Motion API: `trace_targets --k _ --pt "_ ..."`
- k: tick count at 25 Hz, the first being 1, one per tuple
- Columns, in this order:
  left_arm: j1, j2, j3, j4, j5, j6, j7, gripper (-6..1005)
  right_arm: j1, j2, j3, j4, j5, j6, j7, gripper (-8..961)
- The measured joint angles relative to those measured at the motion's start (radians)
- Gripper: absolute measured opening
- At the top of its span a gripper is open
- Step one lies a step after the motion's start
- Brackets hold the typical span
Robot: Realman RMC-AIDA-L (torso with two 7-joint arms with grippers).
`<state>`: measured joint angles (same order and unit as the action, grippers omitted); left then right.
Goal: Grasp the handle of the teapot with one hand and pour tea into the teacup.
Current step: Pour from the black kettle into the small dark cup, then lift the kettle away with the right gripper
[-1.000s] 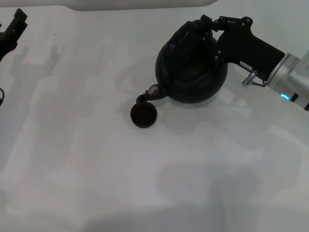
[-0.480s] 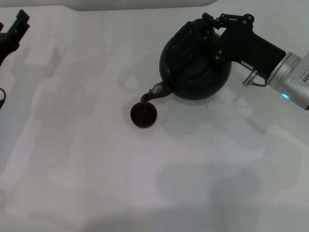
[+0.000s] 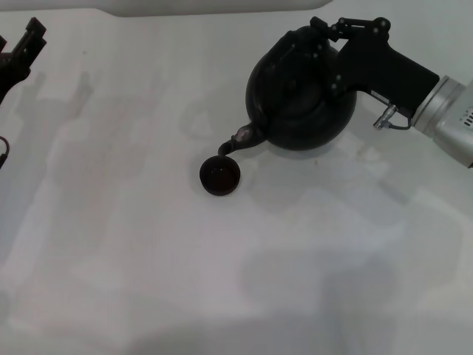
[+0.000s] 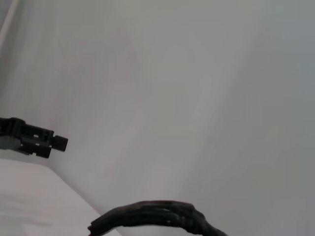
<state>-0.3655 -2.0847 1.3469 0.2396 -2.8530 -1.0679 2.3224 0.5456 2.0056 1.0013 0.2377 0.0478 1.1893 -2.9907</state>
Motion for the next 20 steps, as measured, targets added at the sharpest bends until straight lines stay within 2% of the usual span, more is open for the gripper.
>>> trace_targets --k 20 --pt "-0.007 0.0 -0.005 -0.011 0.0 0.0 0.0 890 0.008 -0.002 0.027 -0.006 0.003 0.044 -0.001 132"
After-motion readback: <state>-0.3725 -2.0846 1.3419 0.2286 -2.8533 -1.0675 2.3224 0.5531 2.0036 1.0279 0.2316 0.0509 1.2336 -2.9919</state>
